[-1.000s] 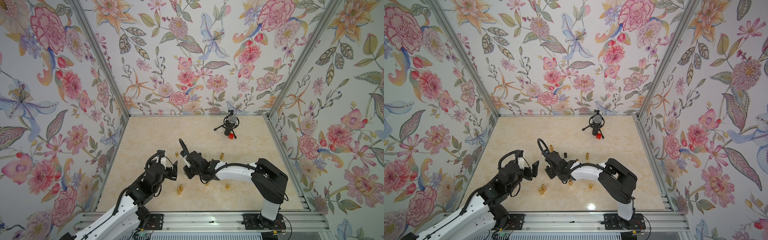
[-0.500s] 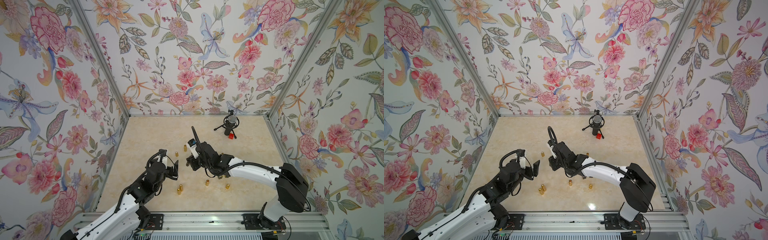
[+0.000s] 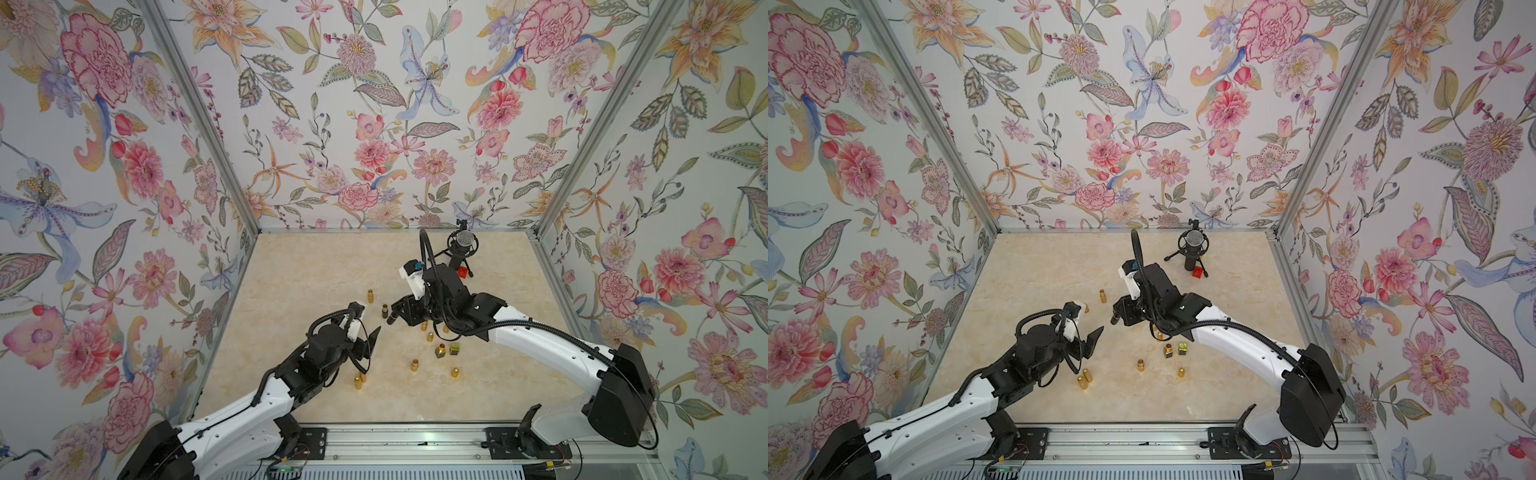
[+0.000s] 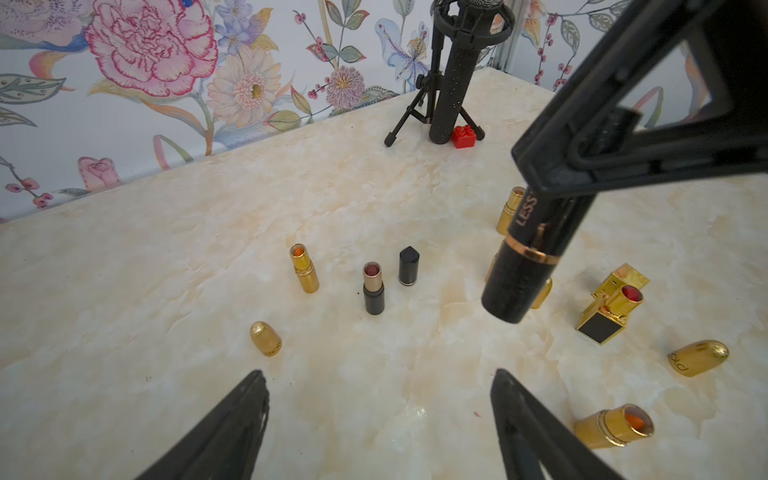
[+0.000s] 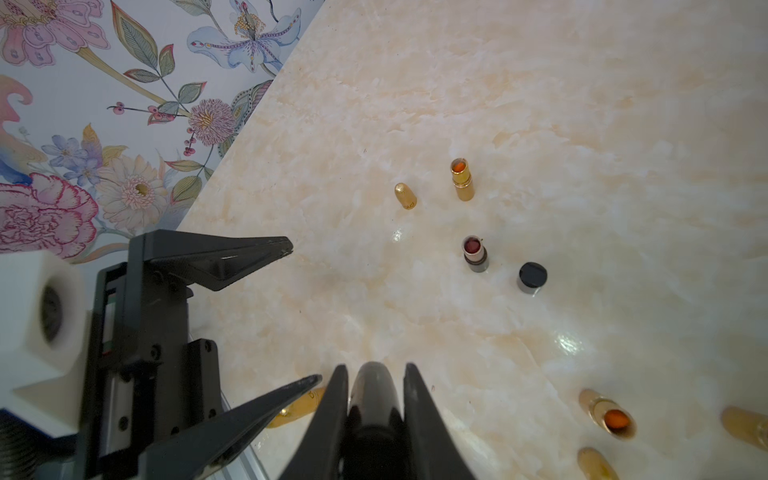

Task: Open the lipstick cap
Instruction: Open the cover of the lipstick.

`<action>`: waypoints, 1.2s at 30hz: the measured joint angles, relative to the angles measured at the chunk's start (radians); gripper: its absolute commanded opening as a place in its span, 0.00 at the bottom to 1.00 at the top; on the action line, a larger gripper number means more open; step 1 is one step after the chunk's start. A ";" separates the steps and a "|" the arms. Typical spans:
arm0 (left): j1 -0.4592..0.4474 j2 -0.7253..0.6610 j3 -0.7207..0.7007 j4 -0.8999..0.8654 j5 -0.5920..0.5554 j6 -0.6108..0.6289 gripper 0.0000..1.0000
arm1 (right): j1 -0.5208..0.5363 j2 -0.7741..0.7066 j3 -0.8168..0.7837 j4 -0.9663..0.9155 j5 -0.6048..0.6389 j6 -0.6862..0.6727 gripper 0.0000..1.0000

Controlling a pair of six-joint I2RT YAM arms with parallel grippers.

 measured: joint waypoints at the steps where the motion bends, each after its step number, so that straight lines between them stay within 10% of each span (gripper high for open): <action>1: -0.001 0.017 -0.002 0.022 0.019 0.015 0.82 | -0.002 0.000 0.000 -0.005 -0.013 0.005 0.23; 24: -0.001 0.197 0.024 0.219 0.249 0.124 0.35 | -0.006 -0.002 0.015 -0.033 -0.120 0.050 0.23; 36: -0.001 0.192 0.035 0.227 0.282 0.122 0.33 | -0.006 -0.002 0.015 -0.034 -0.119 0.049 0.23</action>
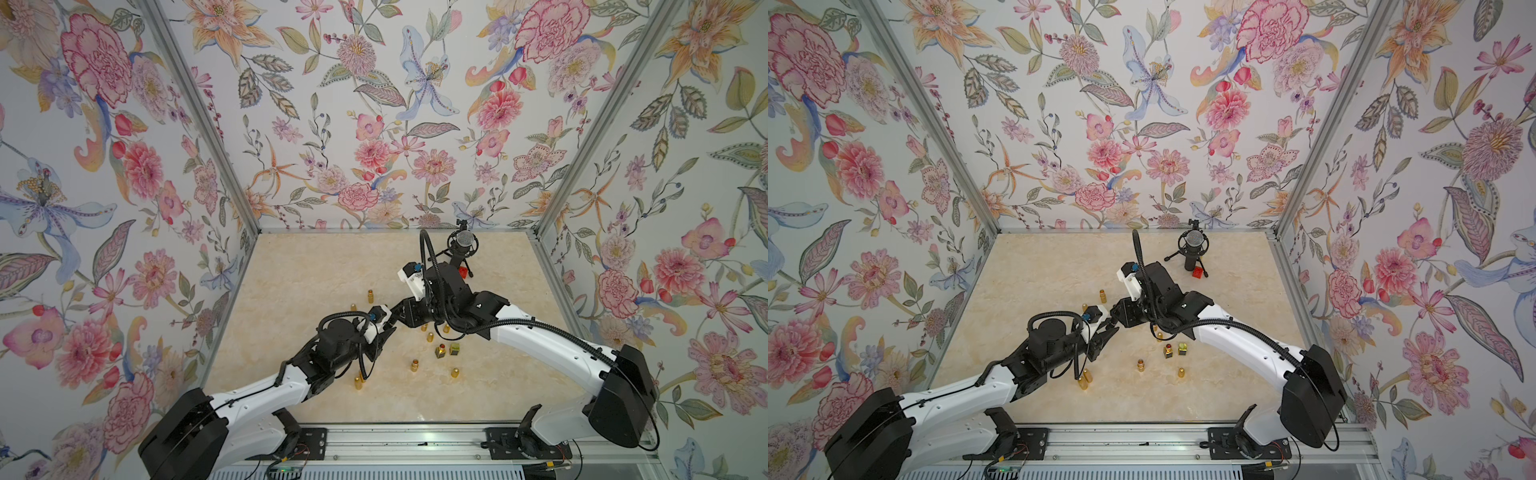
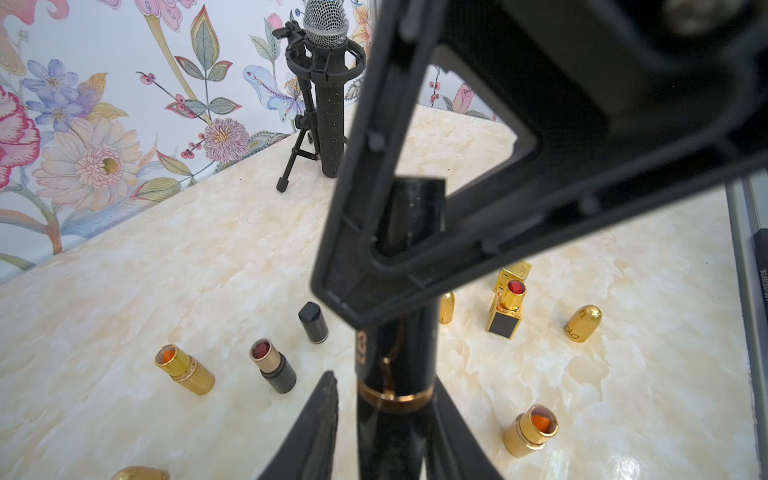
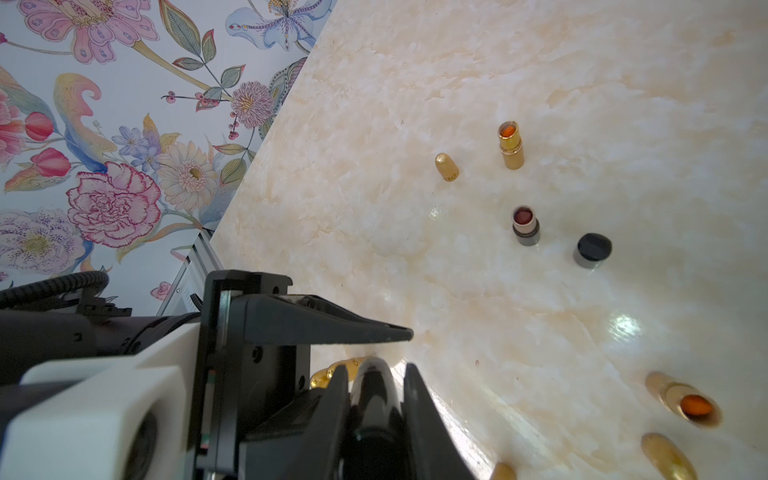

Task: Open the lipstick cap
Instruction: Open the cover of the lipstick.

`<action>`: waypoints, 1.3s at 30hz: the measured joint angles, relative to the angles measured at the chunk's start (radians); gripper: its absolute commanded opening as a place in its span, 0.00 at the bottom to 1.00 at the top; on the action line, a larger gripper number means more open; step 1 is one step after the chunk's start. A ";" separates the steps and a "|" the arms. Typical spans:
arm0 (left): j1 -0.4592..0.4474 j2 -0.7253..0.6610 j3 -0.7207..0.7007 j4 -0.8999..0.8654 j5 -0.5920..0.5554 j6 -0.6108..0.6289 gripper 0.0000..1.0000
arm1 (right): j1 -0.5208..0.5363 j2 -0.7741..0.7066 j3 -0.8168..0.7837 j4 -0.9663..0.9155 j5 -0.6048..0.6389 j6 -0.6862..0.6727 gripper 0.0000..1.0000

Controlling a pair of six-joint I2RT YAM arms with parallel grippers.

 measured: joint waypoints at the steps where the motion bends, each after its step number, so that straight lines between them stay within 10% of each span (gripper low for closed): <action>1: 0.000 -0.001 0.003 0.000 0.005 0.000 0.31 | 0.000 0.000 0.000 0.000 0.000 0.000 0.23; 39: 0.000 -0.097 -0.004 -0.091 0.011 0.002 0.03 | -0.027 -0.032 0.011 0.005 -0.012 0.064 0.22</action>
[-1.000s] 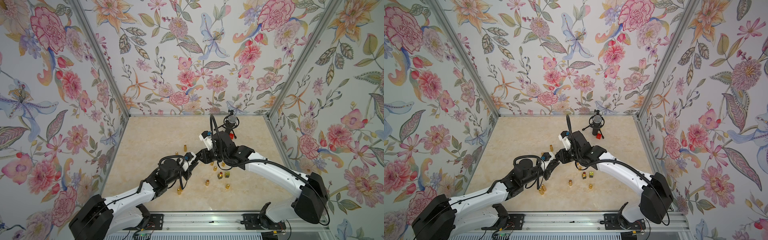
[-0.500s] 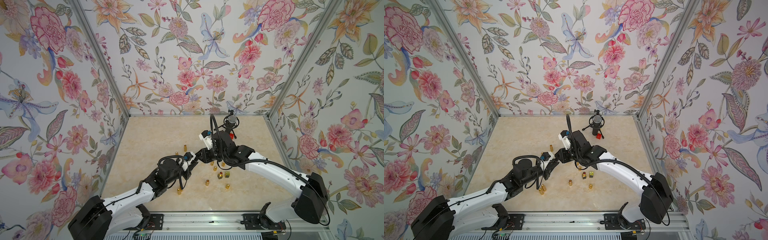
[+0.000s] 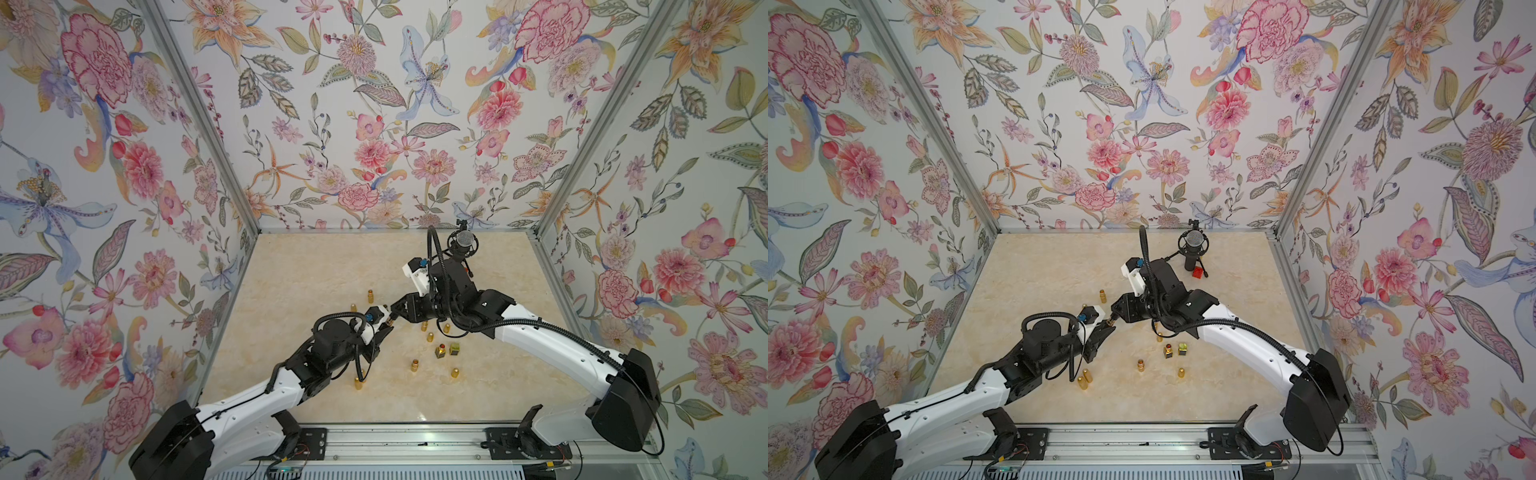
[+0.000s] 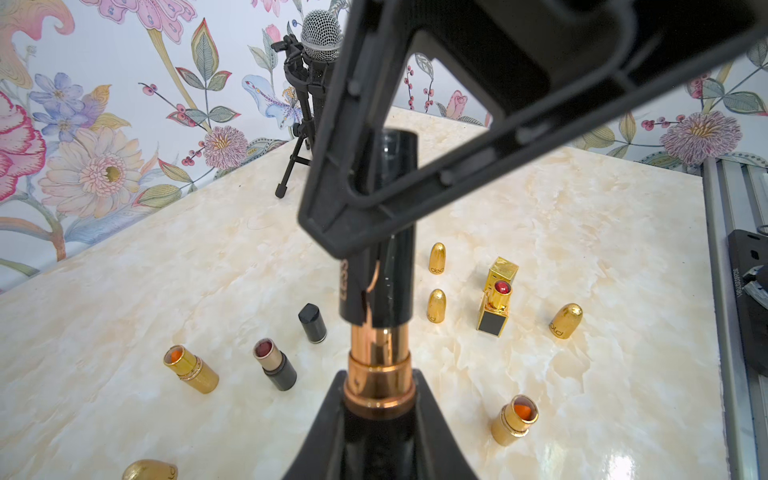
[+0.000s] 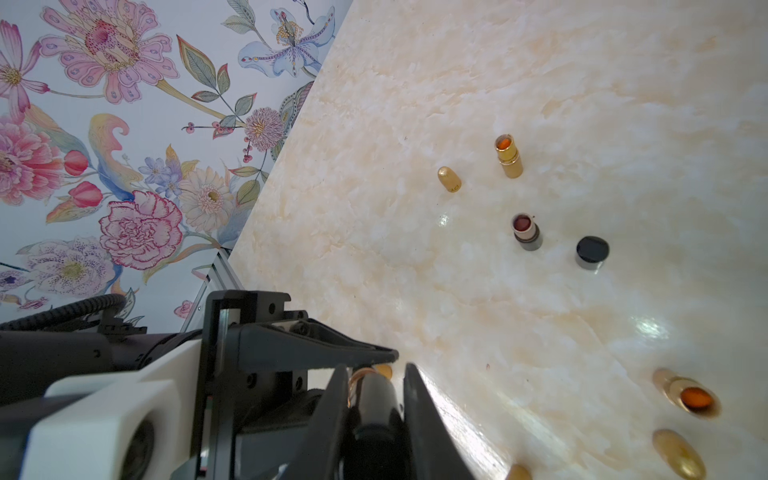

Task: Open the lipstick cap
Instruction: Open the cover of the lipstick, then place the cover at the center of the board.

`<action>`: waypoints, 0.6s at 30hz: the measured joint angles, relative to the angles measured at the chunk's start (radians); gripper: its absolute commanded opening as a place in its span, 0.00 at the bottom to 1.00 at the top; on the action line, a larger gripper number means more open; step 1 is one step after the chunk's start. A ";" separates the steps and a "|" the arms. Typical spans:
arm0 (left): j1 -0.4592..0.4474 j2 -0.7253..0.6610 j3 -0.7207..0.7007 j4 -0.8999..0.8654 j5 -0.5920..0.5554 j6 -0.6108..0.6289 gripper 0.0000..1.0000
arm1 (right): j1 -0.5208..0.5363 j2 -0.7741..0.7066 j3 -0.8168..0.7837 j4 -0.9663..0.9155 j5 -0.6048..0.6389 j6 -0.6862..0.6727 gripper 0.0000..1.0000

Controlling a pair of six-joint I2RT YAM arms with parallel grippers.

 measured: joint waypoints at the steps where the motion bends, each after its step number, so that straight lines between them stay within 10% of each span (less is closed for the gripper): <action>1: 0.000 -0.014 -0.006 -0.006 -0.003 -0.003 0.03 | -0.007 -0.008 0.000 0.001 0.000 0.002 0.22; 18: 0.000 -0.176 -0.089 -0.029 -0.087 -0.079 0.04 | 0.009 -0.027 -0.053 0.073 0.127 -0.042 0.22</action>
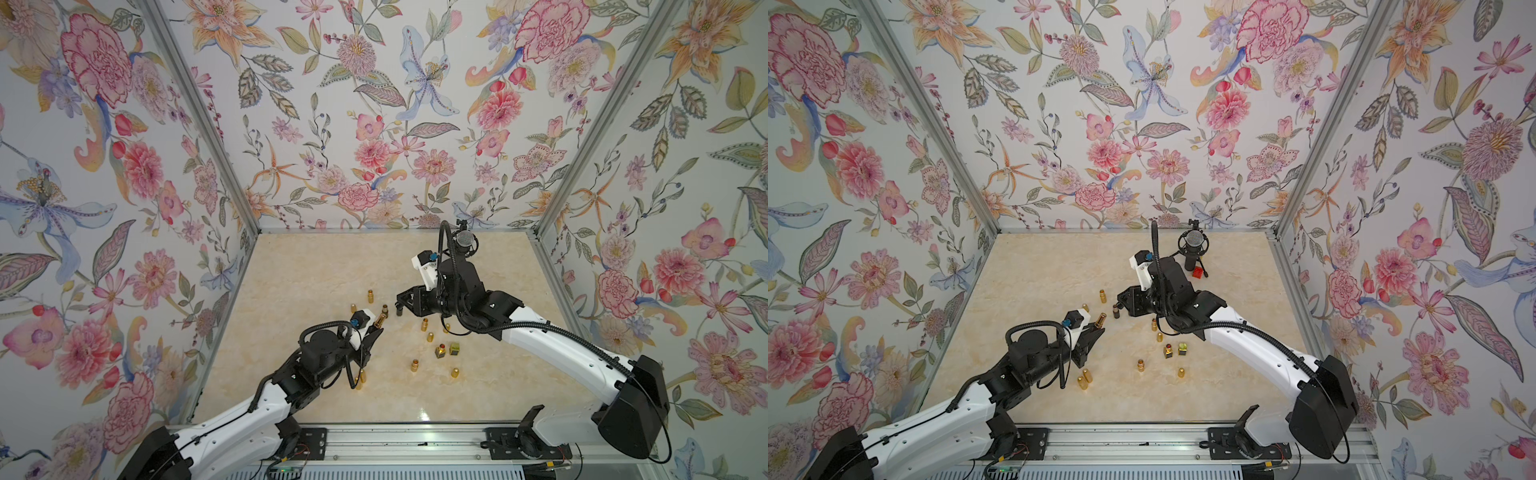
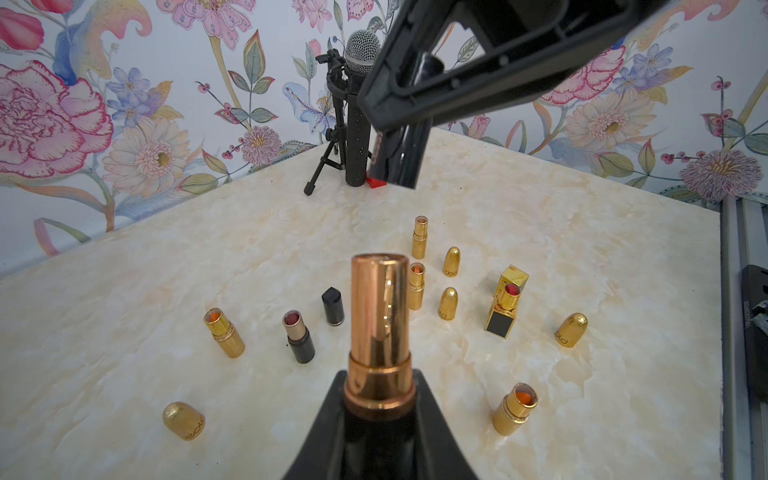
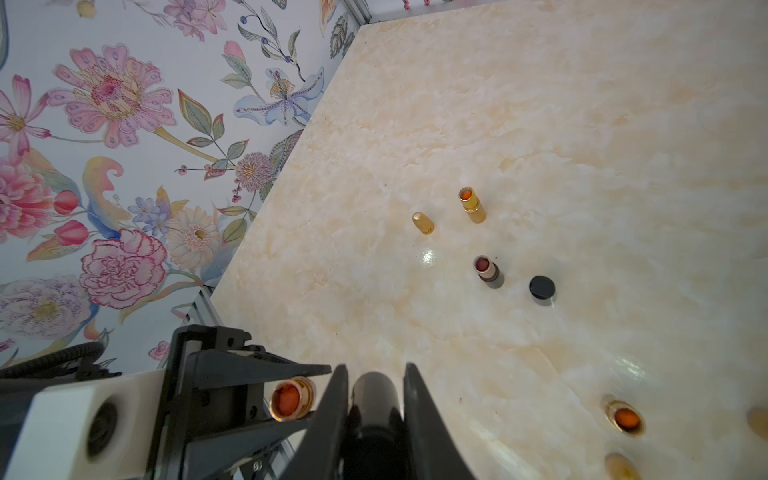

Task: Open the lipstick cap
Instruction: Place the cover at the center of the board.

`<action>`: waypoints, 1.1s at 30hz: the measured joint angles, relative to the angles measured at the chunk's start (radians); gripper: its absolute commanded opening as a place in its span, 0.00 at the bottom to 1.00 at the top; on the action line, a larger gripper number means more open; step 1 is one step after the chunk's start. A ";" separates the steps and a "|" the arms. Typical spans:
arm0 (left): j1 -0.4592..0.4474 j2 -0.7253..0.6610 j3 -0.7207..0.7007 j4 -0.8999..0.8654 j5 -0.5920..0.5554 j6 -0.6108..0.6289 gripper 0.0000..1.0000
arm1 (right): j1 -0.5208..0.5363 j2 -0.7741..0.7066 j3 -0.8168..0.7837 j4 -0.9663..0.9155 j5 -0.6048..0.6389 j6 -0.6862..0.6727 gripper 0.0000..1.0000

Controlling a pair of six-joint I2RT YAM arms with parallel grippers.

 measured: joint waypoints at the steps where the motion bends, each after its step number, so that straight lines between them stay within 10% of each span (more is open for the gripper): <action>1: 0.000 -0.011 -0.004 0.000 -0.009 -0.007 0.04 | 0.021 0.011 -0.011 0.000 0.036 -0.014 0.22; 15: 0.000 -0.138 -0.040 -0.032 -0.107 -0.044 0.04 | 0.144 0.290 -0.108 0.103 0.365 -0.141 0.21; 33: 0.000 -0.137 -0.048 -0.050 -0.143 -0.051 0.04 | 0.144 0.407 -0.140 0.217 0.436 -0.178 0.22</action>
